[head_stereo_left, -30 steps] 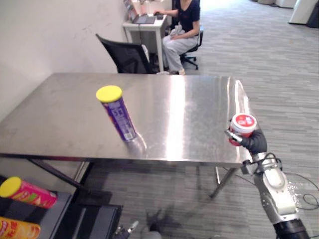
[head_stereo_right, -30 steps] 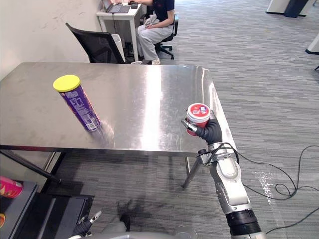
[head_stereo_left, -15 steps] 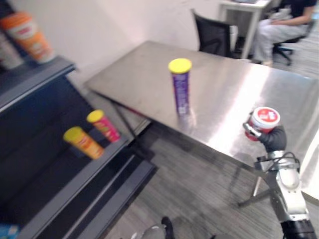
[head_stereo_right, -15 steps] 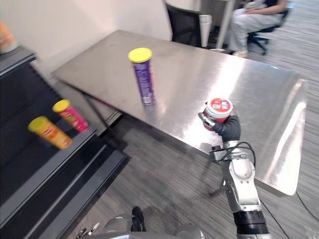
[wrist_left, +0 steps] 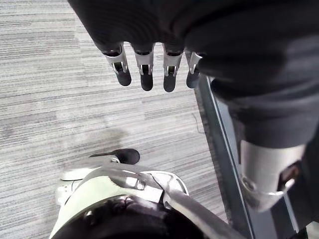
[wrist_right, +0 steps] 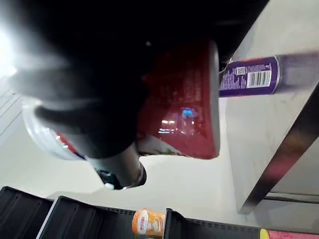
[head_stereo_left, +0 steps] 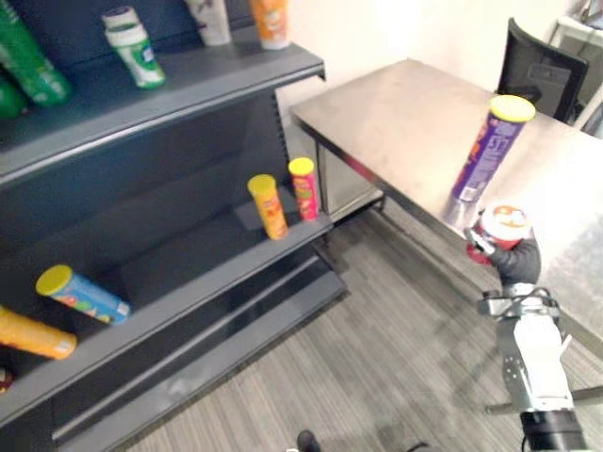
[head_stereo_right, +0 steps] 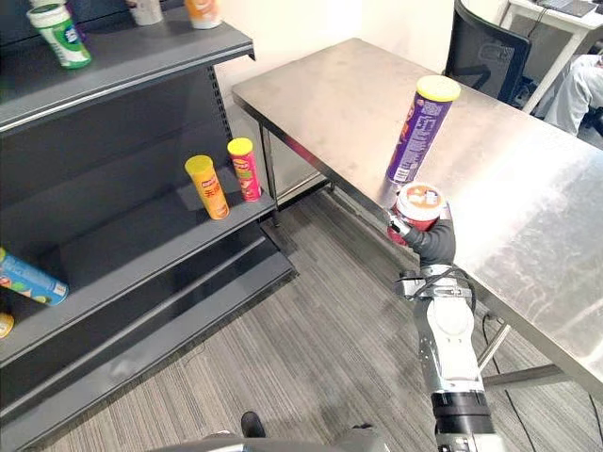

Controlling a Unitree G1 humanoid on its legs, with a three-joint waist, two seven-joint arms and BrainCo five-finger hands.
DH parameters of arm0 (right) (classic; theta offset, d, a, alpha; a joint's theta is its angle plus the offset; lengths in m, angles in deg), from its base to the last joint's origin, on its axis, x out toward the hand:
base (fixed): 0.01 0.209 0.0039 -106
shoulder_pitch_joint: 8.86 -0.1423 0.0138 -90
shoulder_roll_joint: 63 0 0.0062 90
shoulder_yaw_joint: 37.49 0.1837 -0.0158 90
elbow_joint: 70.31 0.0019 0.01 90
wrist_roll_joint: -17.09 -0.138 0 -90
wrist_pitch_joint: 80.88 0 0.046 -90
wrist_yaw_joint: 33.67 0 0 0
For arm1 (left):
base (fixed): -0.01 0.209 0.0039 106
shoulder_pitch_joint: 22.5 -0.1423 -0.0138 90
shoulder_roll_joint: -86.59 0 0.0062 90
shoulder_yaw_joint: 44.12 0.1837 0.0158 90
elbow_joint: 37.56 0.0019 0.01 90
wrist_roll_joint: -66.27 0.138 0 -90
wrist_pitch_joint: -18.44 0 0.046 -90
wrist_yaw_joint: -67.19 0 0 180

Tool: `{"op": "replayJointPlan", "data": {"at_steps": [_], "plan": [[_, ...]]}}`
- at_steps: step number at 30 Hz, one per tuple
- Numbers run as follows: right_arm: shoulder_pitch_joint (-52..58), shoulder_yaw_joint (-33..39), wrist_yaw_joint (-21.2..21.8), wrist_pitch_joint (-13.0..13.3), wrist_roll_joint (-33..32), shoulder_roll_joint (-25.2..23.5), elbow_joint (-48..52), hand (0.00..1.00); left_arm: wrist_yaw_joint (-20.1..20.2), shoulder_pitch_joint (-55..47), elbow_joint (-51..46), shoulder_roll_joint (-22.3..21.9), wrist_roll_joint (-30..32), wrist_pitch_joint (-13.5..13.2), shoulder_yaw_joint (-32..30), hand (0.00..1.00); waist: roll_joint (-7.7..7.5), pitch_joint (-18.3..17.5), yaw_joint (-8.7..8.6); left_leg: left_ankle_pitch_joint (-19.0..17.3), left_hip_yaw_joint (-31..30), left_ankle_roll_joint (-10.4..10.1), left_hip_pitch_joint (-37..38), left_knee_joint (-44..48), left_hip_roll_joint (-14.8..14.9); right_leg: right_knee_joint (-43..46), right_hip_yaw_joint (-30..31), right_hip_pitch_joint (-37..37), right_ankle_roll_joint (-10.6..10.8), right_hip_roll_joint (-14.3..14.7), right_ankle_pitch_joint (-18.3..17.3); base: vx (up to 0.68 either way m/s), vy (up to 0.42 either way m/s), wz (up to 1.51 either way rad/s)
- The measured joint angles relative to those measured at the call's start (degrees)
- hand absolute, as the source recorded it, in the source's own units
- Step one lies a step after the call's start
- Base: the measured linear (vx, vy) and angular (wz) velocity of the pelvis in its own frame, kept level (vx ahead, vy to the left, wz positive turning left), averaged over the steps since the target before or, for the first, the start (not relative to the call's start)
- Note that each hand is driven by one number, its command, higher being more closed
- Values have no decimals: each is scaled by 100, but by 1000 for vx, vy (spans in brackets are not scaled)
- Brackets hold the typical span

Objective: Put the gum and the chips on the shelf.

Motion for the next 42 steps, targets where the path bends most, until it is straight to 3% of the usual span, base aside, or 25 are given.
{"op": "replayJointPlan", "data": {"at_steps": [4, 10, 15, 17, 18, 19, 20, 21, 22, 23, 25, 27, 29, 30, 33, 36, 42], "plan": [[27, -14, 111, 0, 48, -8, 0, 100, 11, -9, -63, 16, -192, 5, -126, 0, -91, 42, 36, -29, -53, 65, -99, 0, -59, -220, 210, -42, -51, 54, 211, -50, 68, 7], [-47, -207, 519, 0, 45, -5, 7, 100, 181, 13, -93, -41, -651, -6, -261, 0, -117, 110, 162, -18, -33, 77, -285, 2, 77, -602, 390, -72, -53, 384, 147, 30, -57, 2], [-221, -720, 982, -126, 27, 9, 4, 100, 218, 37, -205, -82, -845, -21, -281, 0, -108, 229, 214, 218, -236, 178, -375, 69, 73, -201, 305, -107, 8, 262, 112, 102, -55, 23], [-239, -910, 1121, -239, 11, -9, 4, 100, 214, 33, -337, -62, -843, -52, -283, 0, -165, 293, 319, 17, -616, 284, -422, 465, -12, 369, 618, 17, -19, -41, 118, 117, 30, 84], [-239, -960, 1141, -239, -23, -20, 4, 100, 210, 31, -371, -48, -843, -52, -277, 0, -203, 318, 326, -75, -773, 322, -459, 626, -47, 581, 944, -2, -201, -115, 139, 121, 79, 127], [-210, -1053, 1135, -239, -48, -41, 6, 100, 166, 35, -427, -20, -822, -48, -201, 0, -155, 357, 293, -301, -1203, 418, -513, 1034, -56, 1251, 2046, -247, -815, -118, 390, 124, 77, 166], [-124, -1167, 1053, -226, -67, -143, 22, 100, 97, 102, -408, -3, -766, -37, -82, 0, -32, 411, 237, -522, -1702, 456, -718, 1368, 61, 1474, 3197, -513, -371, 320, -44, 104, 29, 182], [-95, -1230, 1035, -224, -67, -208, 38, 100, 69, 153, -402, 37, -761, -16, -55, 0, -37, 424, 209, -553, -1955, 484, -819, 1485, 84, 1379, 3633, -564, -175, 617, -365, 74, -43, 171], [-97, -1384, 988, -221, -64, -278, 38, 100, 43, 209, -370, 114, -758, -2, -44, 0, -109, 438, 207, -554, -2185, 498, -926, 1558, 43, 1195, 4058, -662, -68, 922, -602, 55, -65, 166], [-150, -1610, 970, -206, -62, -388, 37, 100, 40, 306, -297, 244, -757, 70, -47, 0, -287, 520, 235, -555, -2452, 510, -986, 1622, -112, 833, 4403, -792, 8, 1143, -671, 67, -46, 157], [-166, -1732, 982, -194, -63, -508, 36, 100, 43, 326, -292, 281, -753, 159, -19, 0, -349, 561, 291, -599, -2613, 514, -1006, 1717, -238, 552, 4639, -940, 116, 1299, -603, 76, -45, 99], [-190, -1849, 1011, -175, -66, -516, 41, 100, 43, 297, -289, 255, -735, 164, 34, 0, -283, 596, 305, -850, -2808, 478, -1091, 2136, -310, 362, 4956, -1018, 225, 1519, -532, 87, -66, 73], [-182, -1830, 1010, -158, -78, -505, 99, 100, 44, 316, -268, 283, -720, 160, 32, 0, -341, 568, 288, -1102, -3028, 384, -1213, 2487, -453, 81, 4934, -955, 273, 1510, -447, 111, -168, 69], [-184, -1825, 1016, -145, -83, -473, 105, 100, 36, 360, -247, 252, -720, 151, 18, 0, -310, 574, 279, -1181, -3064, 325, -1259, 2589, -414, 14, 4861, -902, 436, 1526, -456, 98, -181, 42], [-208, -1824, 1014, -139, -236, -426, 104, 100, 29, 428, -230, 108, -723, 116, 3, 0, -142, 584, 267, -1228, -3057, 121, -1278, 2530, -93, -89, 4652, -831, 380, 1778, -485, 129, -176, 10], [-243, -1764, 1006, -138, -337, -360, 107, 100, 36, 475, -185, 110, -662, 97, -3, 0, -132, 579, 135, -1097, -3066, -27, -1256, 2324, 60, -94, 4489, -835, 283, 1871, -543, 139, -179, 17], [-227, -1598, 965, -136, -471, -342, 45, 100, -8, 518, -194, 112, -540, -52, -1, 0, -126, 573, 72, -821, -3019, -174, -907, 1756, 126, -219, 4389, -701, 254, 1887, -559, 119, -70, 7]]}}
